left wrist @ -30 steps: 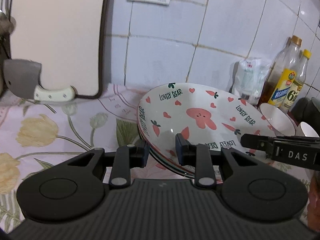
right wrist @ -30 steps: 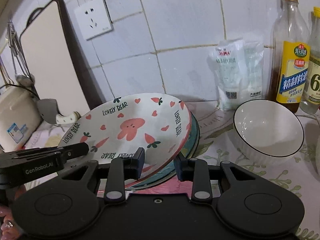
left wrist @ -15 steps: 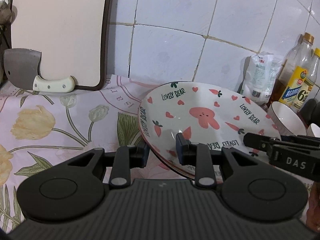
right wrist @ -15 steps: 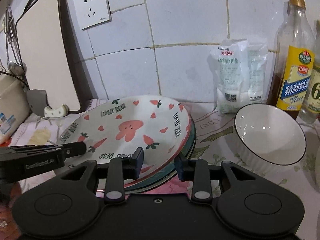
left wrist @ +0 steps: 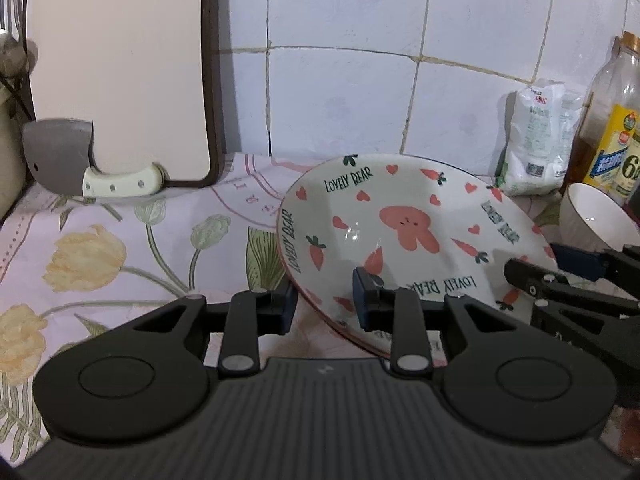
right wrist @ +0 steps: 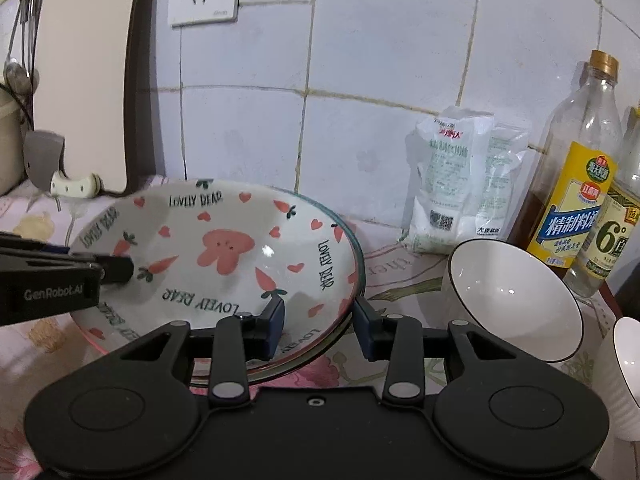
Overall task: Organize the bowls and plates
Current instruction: 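Open the right gripper and pull it back from the plate stack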
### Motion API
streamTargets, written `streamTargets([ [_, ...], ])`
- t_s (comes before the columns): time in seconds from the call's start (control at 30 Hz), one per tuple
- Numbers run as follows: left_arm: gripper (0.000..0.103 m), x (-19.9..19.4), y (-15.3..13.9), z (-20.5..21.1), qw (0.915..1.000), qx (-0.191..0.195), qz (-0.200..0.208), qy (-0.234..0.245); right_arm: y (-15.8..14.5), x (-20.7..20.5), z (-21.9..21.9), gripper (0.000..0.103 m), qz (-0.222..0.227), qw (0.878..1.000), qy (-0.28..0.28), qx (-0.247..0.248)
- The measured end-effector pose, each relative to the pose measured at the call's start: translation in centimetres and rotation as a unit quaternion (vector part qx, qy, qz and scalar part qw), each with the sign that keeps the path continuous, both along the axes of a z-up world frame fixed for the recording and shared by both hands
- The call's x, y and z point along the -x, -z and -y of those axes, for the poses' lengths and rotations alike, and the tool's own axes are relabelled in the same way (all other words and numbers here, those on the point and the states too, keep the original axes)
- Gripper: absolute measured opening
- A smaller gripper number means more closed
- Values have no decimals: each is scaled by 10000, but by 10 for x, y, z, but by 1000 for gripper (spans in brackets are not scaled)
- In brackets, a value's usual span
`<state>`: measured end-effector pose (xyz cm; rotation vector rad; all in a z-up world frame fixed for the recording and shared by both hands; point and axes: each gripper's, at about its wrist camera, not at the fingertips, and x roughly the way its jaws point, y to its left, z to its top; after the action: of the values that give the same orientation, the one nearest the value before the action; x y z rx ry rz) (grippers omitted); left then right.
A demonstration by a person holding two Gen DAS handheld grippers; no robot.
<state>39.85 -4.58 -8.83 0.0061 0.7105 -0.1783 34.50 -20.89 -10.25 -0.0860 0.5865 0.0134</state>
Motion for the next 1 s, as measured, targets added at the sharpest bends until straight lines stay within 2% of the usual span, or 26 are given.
streamTargets([
  [0.03,31,6,-4,0,10000,-21,45,14,-1,5,0,44,83,10000,-29,-11],
  [0.13,43,27,-21,-3,9993,-167,328,60,-8,21,1,44,123,9995,-184,-226],
  [0.37,50,86,-59,-9,9972,-326,561,369,-45,67,8,46,160,9971,-527,-523],
  [0.63,60,148,-97,-15,9961,-171,413,763,-87,125,13,59,217,9951,-830,-499],
  [0.8,62,192,-122,-18,9932,-70,711,914,-107,157,18,66,280,9938,-939,-519],
  [1.0,73,239,-142,-15,9888,-236,998,1083,-127,200,22,78,384,9923,-1086,-457],
])
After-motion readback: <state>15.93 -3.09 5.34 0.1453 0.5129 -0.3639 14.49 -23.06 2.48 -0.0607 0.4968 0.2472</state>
